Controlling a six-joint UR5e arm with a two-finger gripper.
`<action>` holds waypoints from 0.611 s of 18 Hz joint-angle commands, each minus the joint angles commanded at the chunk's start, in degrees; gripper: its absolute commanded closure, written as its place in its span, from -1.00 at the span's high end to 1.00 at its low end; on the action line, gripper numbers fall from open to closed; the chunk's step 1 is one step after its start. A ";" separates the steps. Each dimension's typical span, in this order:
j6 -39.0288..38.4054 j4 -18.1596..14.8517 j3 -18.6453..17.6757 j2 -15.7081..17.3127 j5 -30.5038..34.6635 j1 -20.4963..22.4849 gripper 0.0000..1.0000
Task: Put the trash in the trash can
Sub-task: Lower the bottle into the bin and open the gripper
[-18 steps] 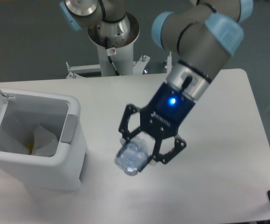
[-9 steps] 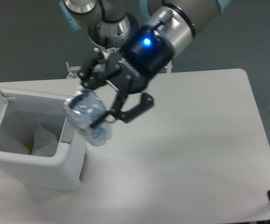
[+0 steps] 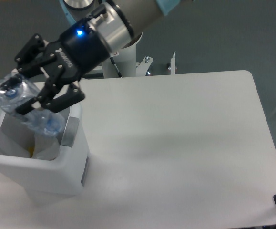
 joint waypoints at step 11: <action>8.18 0.09 -7.82 0.18 0.97 -1.32 1.00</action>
